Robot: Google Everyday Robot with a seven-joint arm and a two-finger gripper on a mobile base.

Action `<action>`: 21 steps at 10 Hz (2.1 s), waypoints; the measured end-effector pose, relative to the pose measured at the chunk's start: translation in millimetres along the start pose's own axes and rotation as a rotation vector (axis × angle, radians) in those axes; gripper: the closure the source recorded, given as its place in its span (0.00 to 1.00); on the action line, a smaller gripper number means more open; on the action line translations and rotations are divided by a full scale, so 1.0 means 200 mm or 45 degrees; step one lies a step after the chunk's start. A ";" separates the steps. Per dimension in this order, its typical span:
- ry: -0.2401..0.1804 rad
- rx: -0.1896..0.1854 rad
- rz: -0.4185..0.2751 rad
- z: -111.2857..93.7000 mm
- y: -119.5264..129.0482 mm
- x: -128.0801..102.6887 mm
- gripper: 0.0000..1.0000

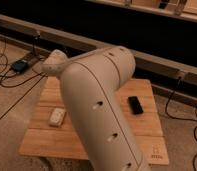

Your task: Place the eraser in the ceramic cup

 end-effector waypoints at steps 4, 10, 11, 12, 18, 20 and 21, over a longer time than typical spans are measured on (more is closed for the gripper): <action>0.000 0.000 0.000 0.00 0.00 0.00 1.00; 0.000 0.000 0.000 0.00 0.00 0.00 1.00; 0.000 0.000 0.000 0.00 0.00 0.00 1.00; 0.000 0.000 0.000 0.00 0.00 0.00 1.00; 0.023 -0.003 0.030 0.07 0.00 -0.03 0.98; 0.032 -0.009 0.047 0.08 0.00 -0.04 0.81; 0.037 -0.014 0.057 0.09 0.00 -0.04 0.72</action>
